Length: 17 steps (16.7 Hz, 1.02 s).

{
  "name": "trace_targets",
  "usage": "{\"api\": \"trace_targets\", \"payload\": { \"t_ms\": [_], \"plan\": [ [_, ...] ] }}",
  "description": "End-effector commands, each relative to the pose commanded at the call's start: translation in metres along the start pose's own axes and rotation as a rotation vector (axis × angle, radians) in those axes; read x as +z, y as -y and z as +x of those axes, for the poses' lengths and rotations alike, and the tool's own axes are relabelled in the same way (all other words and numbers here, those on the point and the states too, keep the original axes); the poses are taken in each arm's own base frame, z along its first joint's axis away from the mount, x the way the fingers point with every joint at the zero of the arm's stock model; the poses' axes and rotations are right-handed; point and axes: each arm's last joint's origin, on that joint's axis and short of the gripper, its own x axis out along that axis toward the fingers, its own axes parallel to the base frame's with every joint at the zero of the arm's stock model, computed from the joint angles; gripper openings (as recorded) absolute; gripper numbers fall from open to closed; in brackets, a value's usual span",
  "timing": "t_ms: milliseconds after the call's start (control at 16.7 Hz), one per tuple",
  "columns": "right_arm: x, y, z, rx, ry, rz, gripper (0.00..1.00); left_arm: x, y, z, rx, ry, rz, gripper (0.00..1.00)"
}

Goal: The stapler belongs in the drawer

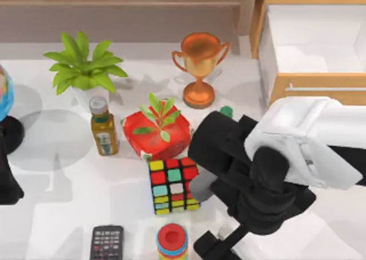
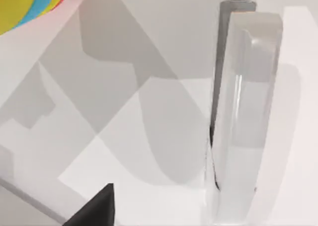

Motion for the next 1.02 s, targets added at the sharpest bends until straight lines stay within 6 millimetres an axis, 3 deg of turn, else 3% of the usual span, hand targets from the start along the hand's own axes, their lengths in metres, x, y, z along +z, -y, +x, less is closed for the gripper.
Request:
{"api": "trace_targets", "payload": {
  "t_ms": [360,840,1020],
  "plan": [
    [-0.002,0.004,0.045,-0.004,0.000,0.009,1.00,0.000,0.000,0.000,0.000,0.000,0.000,1.00],
    [0.005,-0.002,0.053,0.001,0.000,-0.003,1.00,0.000,0.000,0.000,0.000,0.000,0.000,1.00],
    [0.005,-0.002,0.053,0.001,0.000,-0.003,0.77,0.000,0.000,0.000,0.000,0.000,0.000,1.00]
  ]
}}
